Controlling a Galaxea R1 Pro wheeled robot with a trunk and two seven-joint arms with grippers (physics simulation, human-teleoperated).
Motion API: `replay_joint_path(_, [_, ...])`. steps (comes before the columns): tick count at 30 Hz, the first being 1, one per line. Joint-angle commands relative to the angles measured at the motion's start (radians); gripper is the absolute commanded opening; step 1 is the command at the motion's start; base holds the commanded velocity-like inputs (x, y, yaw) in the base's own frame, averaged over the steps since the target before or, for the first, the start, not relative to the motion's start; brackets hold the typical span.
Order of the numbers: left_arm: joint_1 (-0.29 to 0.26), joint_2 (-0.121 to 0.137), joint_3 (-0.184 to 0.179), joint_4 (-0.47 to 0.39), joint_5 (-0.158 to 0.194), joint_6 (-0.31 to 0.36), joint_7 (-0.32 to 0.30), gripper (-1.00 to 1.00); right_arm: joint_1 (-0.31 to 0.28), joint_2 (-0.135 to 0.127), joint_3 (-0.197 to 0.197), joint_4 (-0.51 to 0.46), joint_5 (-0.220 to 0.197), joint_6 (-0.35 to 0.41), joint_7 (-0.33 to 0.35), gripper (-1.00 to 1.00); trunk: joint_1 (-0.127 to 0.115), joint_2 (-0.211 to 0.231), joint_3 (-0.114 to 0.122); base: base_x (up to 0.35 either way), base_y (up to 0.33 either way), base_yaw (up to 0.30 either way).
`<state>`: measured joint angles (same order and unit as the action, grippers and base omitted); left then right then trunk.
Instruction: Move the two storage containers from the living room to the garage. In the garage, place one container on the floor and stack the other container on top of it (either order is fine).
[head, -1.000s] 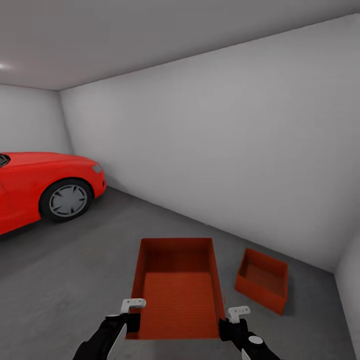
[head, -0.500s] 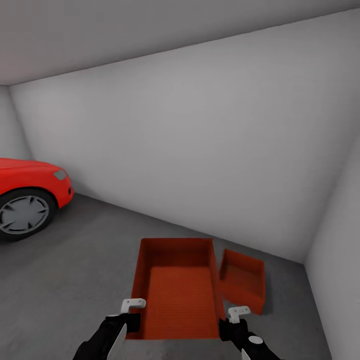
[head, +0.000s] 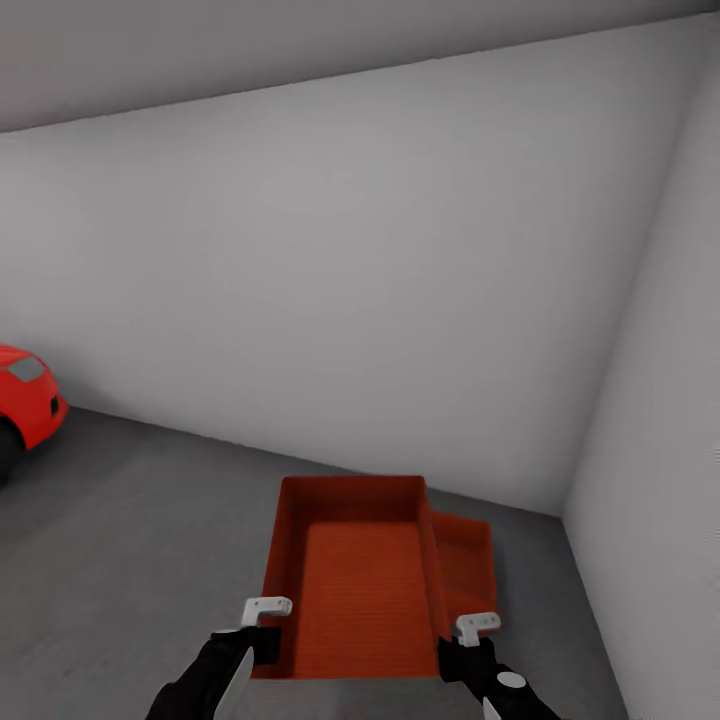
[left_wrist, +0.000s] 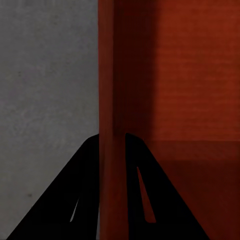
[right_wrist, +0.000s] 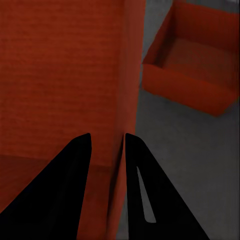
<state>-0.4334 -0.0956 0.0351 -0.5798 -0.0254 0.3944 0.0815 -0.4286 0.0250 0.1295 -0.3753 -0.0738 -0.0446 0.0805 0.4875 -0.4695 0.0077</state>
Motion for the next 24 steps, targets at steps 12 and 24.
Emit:
replay_joint_path(12, [-0.001,-0.001,0.039,-0.002,-0.024,0.007,0.007,-1.0,0.001,0.0,0.056,-0.002,0.007,-0.005,0.004,-1.0,0.001,-0.001,0.0,0.321,-0.063,-0.297])
replay_joint_path(24, [-0.001,-0.001,0.039,-0.002,-0.024,0.007,0.007,-1.0,0.001,0.0,0.056,-0.002,0.008,-0.005,0.004,-1.0,0.001,-0.001,-0.002,0.321,-0.075,-0.292])
